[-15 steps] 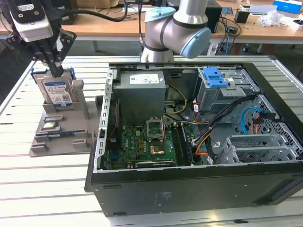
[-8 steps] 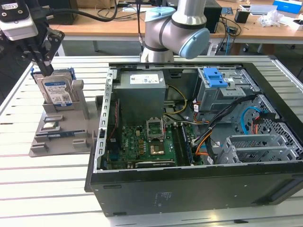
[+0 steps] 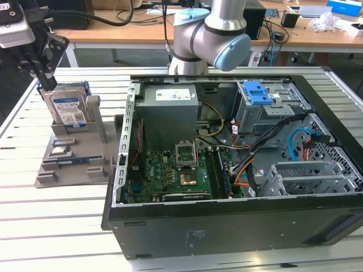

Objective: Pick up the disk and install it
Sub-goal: 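Reach for the disk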

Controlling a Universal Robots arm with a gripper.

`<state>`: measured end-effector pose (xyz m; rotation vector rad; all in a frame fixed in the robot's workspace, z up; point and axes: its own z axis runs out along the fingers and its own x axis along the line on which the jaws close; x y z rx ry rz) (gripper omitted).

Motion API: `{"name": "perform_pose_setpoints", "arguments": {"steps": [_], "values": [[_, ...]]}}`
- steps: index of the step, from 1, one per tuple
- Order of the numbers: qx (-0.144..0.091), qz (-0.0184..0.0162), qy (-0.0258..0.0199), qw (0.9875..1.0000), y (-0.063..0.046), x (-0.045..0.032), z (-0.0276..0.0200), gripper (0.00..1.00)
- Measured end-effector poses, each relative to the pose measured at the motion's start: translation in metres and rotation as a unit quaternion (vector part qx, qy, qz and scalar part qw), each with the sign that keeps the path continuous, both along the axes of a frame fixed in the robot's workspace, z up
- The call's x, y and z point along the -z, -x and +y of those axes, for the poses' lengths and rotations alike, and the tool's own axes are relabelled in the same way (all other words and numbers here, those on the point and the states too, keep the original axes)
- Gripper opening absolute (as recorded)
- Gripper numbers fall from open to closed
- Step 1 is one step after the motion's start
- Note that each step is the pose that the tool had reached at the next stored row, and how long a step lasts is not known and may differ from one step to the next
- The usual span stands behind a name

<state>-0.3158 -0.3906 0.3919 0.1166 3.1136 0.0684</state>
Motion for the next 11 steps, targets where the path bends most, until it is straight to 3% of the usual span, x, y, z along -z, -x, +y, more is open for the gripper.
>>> {"name": "perform_pose_setpoints", "arguments": {"steps": [11], "values": [[0.0, 0.0, 0.0, 1.0, 0.019, 0.0004, 0.0013, 0.11]]}}
